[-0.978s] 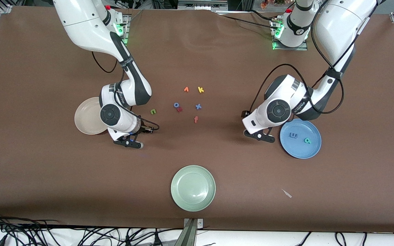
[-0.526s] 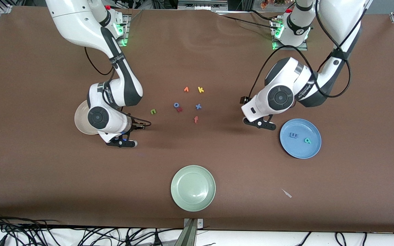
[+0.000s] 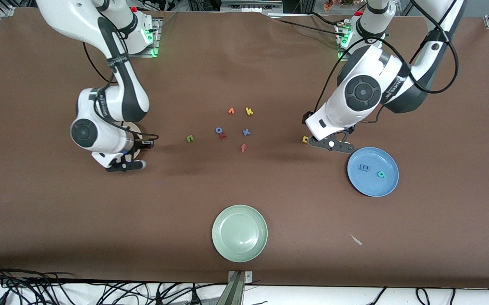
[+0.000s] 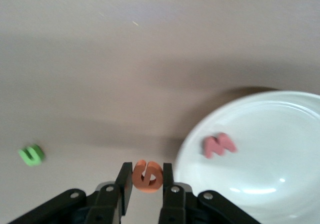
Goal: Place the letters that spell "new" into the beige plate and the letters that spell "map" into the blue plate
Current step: 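Place the orange 6 on the white plate with the right gripper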
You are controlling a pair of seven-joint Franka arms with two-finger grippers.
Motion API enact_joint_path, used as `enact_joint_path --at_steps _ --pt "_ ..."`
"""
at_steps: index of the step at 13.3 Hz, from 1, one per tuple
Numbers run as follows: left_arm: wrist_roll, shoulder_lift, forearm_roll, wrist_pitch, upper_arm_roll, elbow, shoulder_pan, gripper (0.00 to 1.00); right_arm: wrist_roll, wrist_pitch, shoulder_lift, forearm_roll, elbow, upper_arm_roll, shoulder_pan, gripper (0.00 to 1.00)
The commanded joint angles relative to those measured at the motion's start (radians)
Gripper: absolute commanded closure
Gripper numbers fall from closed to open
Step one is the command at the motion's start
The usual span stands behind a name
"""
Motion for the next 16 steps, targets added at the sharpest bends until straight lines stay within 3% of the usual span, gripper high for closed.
enact_joint_path --at_steps 1,3,4,5,12,16 --pt "0.004 -0.013 -0.017 -0.008 -0.002 0.004 0.014 0.0 -0.139 0.01 -0.044 -0.009 -0.093 -0.064 0.004 0.81" --pt "0.004 -0.013 -0.017 -0.008 -0.002 0.004 0.017 0.0 -0.225 0.003 -0.021 -0.009 -0.093 -0.11 0.002 0.71" --pt "0.004 -0.013 -0.017 -0.008 -0.002 0.006 0.017 0.0 -0.242 0.002 -0.012 -0.007 -0.093 -0.124 -0.001 0.25" --pt "0.004 -0.013 -0.017 -0.006 -0.002 0.007 0.017 0.0 -0.243 0.0 -0.01 -0.007 -0.087 -0.124 -0.004 0.0" --pt "-0.017 0.011 -0.026 -0.001 -0.005 0.0 -0.001 0.0 -0.243 -0.188 -0.009 -0.013 0.068 -0.111 0.028 0.0" --pt "-0.119 0.064 -0.03 0.003 -0.005 -0.006 -0.058 0.0 -0.247 -0.214 -0.009 -0.013 0.087 -0.104 0.062 0.0"
